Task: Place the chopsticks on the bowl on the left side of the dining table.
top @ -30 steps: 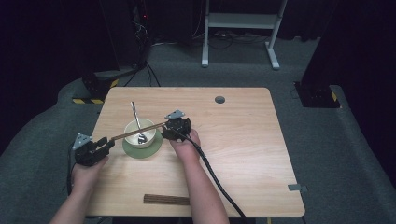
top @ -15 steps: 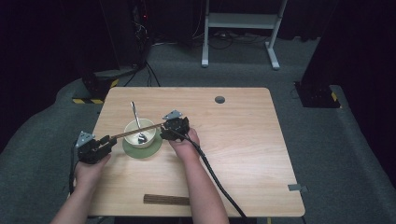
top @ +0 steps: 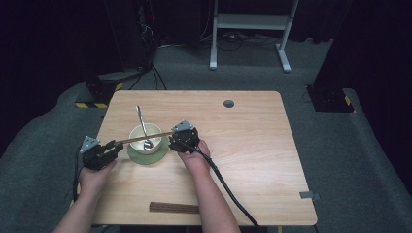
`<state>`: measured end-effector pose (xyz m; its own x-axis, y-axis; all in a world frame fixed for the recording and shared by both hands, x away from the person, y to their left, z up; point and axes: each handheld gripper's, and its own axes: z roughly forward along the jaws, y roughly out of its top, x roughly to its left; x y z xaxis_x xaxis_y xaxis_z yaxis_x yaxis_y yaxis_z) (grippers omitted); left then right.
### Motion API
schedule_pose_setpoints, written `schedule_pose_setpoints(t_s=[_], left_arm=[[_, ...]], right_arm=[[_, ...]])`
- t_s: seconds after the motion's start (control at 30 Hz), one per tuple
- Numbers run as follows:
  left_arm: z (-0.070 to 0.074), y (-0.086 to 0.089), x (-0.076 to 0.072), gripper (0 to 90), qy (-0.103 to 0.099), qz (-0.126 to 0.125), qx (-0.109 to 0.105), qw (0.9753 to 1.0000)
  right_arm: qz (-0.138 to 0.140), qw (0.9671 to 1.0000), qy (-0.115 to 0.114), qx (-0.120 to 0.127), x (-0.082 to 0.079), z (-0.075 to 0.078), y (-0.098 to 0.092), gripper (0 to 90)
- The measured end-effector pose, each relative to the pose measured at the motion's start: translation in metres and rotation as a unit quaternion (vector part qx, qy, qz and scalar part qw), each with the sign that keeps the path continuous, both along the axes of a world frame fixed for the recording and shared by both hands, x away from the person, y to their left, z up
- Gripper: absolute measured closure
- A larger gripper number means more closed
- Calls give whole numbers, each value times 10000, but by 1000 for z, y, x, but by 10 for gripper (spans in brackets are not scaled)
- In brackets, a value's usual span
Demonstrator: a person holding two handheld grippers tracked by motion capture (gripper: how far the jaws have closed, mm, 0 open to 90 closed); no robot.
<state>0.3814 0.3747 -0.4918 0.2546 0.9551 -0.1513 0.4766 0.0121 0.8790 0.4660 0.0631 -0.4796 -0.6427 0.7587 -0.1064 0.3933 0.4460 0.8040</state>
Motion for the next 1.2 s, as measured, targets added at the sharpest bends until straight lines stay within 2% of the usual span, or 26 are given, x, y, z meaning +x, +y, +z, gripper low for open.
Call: schedule_pose_setpoints(t_s=[0.23,0.37,0.5,0.63,0.73,0.83,0.93,1.03,1.2], left_arm=[[1,-1,-1,558,33,52,159,9999],[0,1,-1,558,71,132,167,9997],[0,4,-2,570,73,194,170,9996],[1,4,-3,597,32,211,247,9995],[0,3,-2,616,42,200,241,9995],[-2,1,0,616,73,163,274,9995],[-2,1,0,619,60,160,343,9993],[-1,2,0,634,15,153,307,9994],[-1,3,3,649,5,94,272,9996]], right_arm=[[-119,9998,-55,142,-5,3,-4,385],[-227,9997,60,76,-10,3,-7,420],[-251,9997,-49,44,-18,5,-12,465],[-383,9993,9,1,-20,4,-15,518],[-404,9992,-48,15,-21,4,-16,575],[-464,9989,-28,-112,-21,2,-15,558],[-468,9989,19,-88,-23,-1,-14,605],[-451,9990,-11,-44,-26,-4,-14,649],[-492,9988,-29,-36,-28,-4,-15,659]])
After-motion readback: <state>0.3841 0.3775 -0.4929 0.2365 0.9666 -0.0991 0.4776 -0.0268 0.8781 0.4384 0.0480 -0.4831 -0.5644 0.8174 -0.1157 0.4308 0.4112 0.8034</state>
